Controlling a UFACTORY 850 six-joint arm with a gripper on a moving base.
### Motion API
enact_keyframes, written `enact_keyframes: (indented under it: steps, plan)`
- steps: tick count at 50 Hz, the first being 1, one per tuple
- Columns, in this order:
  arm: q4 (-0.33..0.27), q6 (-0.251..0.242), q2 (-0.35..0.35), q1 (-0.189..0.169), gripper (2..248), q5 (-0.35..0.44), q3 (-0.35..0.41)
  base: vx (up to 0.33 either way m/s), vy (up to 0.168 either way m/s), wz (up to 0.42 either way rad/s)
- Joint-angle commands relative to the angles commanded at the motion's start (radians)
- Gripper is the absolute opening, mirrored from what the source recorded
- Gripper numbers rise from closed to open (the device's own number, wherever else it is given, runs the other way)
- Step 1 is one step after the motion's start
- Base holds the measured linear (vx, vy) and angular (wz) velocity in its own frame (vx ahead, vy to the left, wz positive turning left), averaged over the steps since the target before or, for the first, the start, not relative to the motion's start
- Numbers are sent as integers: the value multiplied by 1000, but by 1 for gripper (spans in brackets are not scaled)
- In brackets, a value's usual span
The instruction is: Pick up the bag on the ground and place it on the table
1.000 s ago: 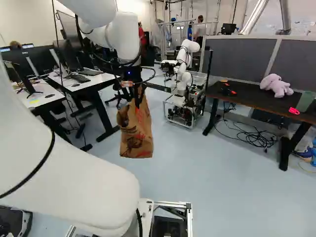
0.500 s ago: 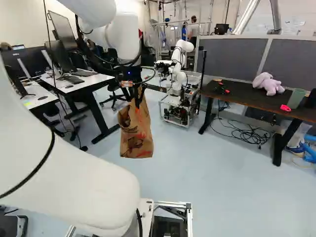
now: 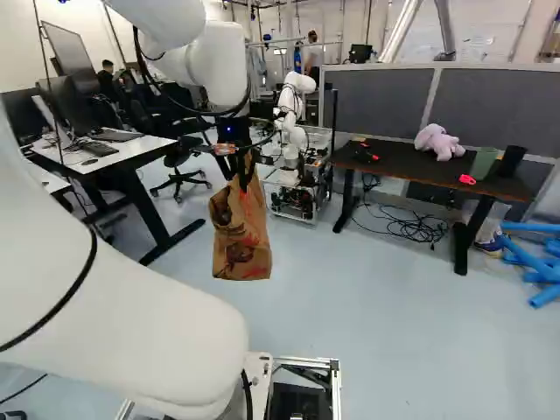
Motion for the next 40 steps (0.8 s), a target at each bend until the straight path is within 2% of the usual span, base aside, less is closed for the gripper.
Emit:
enact_keyframes:
  steps: [40]
  plan:
    - [0,0,0,0,21,0,0,14,-65,-305]
